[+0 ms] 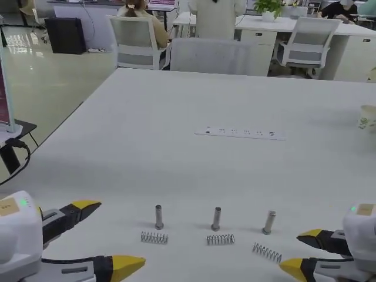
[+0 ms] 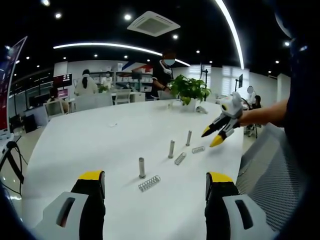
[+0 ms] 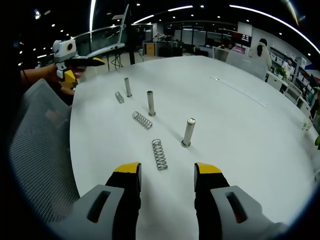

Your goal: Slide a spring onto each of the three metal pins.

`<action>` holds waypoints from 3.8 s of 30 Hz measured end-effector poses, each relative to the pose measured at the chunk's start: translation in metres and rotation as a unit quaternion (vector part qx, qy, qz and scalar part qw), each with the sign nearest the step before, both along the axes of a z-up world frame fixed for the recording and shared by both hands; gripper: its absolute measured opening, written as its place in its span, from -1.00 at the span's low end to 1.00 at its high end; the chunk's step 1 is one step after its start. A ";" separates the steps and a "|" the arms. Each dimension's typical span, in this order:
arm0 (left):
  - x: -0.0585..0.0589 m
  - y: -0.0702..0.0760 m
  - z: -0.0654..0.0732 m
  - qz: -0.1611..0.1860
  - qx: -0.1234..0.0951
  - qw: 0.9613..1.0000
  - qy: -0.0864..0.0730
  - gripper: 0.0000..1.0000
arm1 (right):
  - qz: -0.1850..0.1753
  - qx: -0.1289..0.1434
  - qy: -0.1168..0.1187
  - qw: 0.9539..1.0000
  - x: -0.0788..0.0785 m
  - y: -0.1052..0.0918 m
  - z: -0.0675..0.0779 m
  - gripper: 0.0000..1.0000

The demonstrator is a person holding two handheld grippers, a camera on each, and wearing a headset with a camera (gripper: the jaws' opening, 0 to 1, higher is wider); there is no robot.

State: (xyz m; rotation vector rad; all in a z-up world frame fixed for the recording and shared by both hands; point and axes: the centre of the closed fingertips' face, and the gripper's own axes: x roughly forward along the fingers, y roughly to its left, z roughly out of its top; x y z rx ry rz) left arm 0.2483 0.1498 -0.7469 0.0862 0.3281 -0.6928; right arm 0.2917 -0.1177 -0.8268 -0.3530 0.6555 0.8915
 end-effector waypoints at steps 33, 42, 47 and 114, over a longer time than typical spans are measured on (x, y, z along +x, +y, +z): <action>-0.002 0.005 -0.004 0.008 0.001 1.000 0.005 0.57 | 0.051 -0.043 0.023 0.998 0.002 0.014 -0.027 -0.70; -0.001 0.005 -0.005 0.009 -0.001 1.000 0.005 0.57 | 0.061 -0.048 0.029 0.997 0.002 0.018 -0.029 -0.81; -0.002 0.006 -0.006 0.010 -0.002 1.000 0.005 0.57 | 0.063 -0.050 0.031 0.996 0.001 0.019 -0.029 -0.84; -0.010 -0.096 -0.010 -0.218 0.032 0.975 -0.006 0.13 | 0.170 -0.094 0.006 0.981 -0.041 0.075 0.035 -0.84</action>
